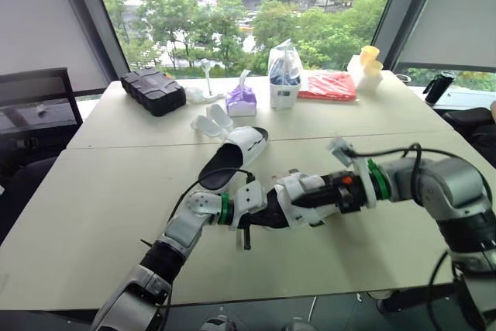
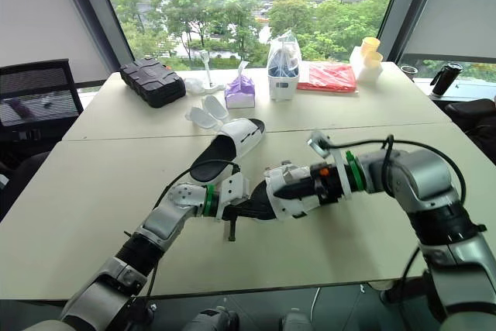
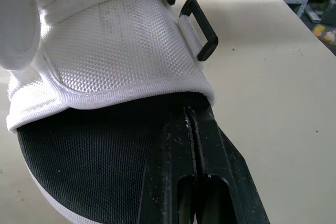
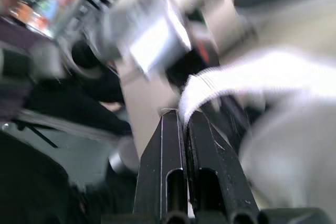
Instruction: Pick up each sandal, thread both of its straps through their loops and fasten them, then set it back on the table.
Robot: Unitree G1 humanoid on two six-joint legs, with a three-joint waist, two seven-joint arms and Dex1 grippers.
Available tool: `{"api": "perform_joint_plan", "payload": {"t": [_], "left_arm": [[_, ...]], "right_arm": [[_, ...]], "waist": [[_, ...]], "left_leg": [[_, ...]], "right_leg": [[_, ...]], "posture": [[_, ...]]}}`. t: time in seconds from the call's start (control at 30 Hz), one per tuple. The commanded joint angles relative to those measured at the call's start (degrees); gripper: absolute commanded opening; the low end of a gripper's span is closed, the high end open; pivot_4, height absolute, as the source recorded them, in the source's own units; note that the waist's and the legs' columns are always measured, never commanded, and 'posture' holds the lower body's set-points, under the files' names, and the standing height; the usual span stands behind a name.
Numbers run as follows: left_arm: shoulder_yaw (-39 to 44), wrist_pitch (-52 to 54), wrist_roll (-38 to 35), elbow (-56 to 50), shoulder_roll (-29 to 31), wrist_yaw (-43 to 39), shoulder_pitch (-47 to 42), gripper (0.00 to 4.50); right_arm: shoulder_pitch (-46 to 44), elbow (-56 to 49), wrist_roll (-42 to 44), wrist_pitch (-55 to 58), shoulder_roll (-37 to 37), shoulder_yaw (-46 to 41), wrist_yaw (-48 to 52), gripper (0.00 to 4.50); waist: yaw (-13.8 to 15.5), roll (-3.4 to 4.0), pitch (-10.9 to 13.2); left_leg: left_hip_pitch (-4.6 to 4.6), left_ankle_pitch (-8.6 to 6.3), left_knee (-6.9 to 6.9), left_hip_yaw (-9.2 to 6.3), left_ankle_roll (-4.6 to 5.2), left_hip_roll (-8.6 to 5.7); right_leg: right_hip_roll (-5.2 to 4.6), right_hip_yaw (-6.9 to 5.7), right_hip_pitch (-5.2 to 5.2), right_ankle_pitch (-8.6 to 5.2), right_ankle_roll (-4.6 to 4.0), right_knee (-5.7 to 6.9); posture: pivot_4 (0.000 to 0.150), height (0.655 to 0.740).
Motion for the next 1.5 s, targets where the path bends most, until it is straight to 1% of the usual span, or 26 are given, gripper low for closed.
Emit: {"api": "perform_joint_plan", "payload": {"t": [0.03, 0.23, 0.53, 0.73, 1.0, 1.23, 1.5], "left_arm": [[-1.67, 1.12, 1.36, 0.83, 0.73, -0.53, 1.04, 0.00], [-1.60, 1.44, 1.39, 0.55, 0.79, -0.27, 1.17, 0.00], [-1.66, 1.79, 1.36, -0.50, 1.29, -0.24, 1.78, 0.00], [-1.79, 1.71, 1.43, -0.68, 1.41, -0.27, 1.83, 0.00], [-1.75, 2.01, 1.36, -0.92, 1.49, -0.19, 1.96, 0.00], [-1.69, 1.97, 1.32, -0.65, 1.36, -0.20, 1.67, 0.00], [-1.63, 1.89, 1.27, -0.49, 1.19, -0.07, 1.59, 0.00]], "right_arm": [[-2.95, 5.70, -0.93, -0.87, 2.73, -0.03, -1.14, 0.06], [-3.47, 11.62, -3.71, -3.86, 4.77, 2.38, 0.14, 0.06], [-2.28, 18.00, -9.60, -10.16, 4.37, 6.82, 3.92, 0.06], [-1.87, 20.11, -13.38, -15.07, 4.74, 7.66, 4.60, 0.06], [-1.59, 22.23, -18.85, -25.51, 4.38, 7.93, 6.57, 0.06], [-1.08, 20.01, -21.17, -28.67, 3.83, 8.70, 9.41, 0.06], [1.27, 11.14, -19.87, -27.05, 3.14, 7.84, 10.67, 0.06]], "waist": [[-0.02, 0.00, 0.00], [-0.08, 0.01, 0.00], [-0.15, 0.02, -0.01], [-0.15, 0.03, -0.02], [-0.18, 0.03, -0.02], [-0.16, 0.03, -0.02], [-0.13, 0.03, -0.02]], "left_leg": [[0.00, 0.00, 0.00, 0.00, 0.00, -0.01], [-0.01, 0.00, -0.02, 0.01, 0.00, -0.02], [0.01, 0.00, 0.00, 0.02, 0.00, -0.03], [0.01, 0.00, -0.01, 0.02, 0.00, -0.02], [0.02, 0.00, 0.01, 0.02, 0.00, -0.03], [0.02, 0.00, 0.02, 0.02, -0.01, -0.03], [0.02, 0.00, 0.01, 0.02, -0.01, -0.03]], "right_leg": [[-0.01, 0.01, -0.01, 0.00, 0.00, 0.00], [-0.01, 0.04, -0.07, 0.01, -0.01, 0.05], [0.01, 0.01, -0.06, 0.01, -0.01, 0.07], [0.01, 0.01, -0.06, 0.01, -0.01, 0.07], [0.02, 0.01, -0.05, 0.01, 0.00, 0.08], [0.02, 0.01, -0.05, 0.01, -0.01, 0.08], [0.02, 0.01, -0.05, 0.01, -0.01, 0.08]], "posture": [[0.150, 0.7400], [0.150, 0.7400], [0.150, 0.7400], [0.150, 0.7400], [0.150, 0.7400], [0.150, 0.7400], [0.150, 0.7400]]}}
